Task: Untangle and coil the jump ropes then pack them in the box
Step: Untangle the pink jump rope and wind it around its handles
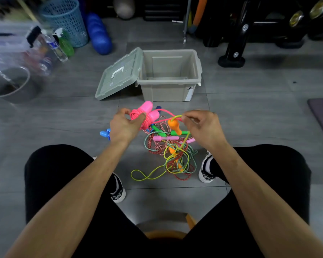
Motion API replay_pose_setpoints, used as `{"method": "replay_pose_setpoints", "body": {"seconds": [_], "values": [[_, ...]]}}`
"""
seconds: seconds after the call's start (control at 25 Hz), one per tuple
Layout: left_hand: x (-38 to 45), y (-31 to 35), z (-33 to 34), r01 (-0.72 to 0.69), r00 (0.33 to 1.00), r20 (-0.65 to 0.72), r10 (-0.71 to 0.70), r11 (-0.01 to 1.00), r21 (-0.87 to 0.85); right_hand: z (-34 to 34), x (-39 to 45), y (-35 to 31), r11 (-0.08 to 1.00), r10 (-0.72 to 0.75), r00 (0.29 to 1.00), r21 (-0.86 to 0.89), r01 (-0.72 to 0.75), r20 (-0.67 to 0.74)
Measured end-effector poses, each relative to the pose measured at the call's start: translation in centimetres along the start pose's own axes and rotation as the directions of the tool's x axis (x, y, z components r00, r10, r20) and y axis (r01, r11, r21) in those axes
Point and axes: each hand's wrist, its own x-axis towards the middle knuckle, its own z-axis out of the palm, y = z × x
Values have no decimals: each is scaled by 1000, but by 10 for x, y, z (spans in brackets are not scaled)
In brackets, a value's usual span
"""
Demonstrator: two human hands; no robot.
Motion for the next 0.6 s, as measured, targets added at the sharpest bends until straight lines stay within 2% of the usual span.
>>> {"method": "replay_pose_setpoints", "body": {"seconds": [0.08,0.12,0.16,0.2,0.24,0.28,0.32,0.48,0.6], "values": [[-2,-5,2,17,999,28,-19,997,77,-2,1,-7,989,-52,995,131,62,-83],[-4,-7,2,22,998,48,-28,991,129,-5,2,-12,966,2,995,257,23,-95],[-5,-9,2,12,998,60,-25,980,197,-9,3,-17,901,87,993,432,-45,-78],[-6,-11,3,-2,998,66,-16,964,267,-14,4,-20,792,173,984,601,-113,-43],[-6,-12,3,-14,998,70,-8,948,318,-20,5,-22,695,236,972,701,-158,-14],[-7,-13,3,-14,998,70,-10,941,339,-25,6,-22,659,267,964,730,-182,-1],[-7,-15,3,1,997,67,-26,937,349,-29,5,-22,668,275,962,718,-195,5],[-6,-15,3,61,995,49,-88,914,400,-30,0,-23,763,245,969,623,-174,-29],[-4,-8,3,77,992,80,-100,964,253,-27,2,-12,820,295,951,535,-203,-91]]}}
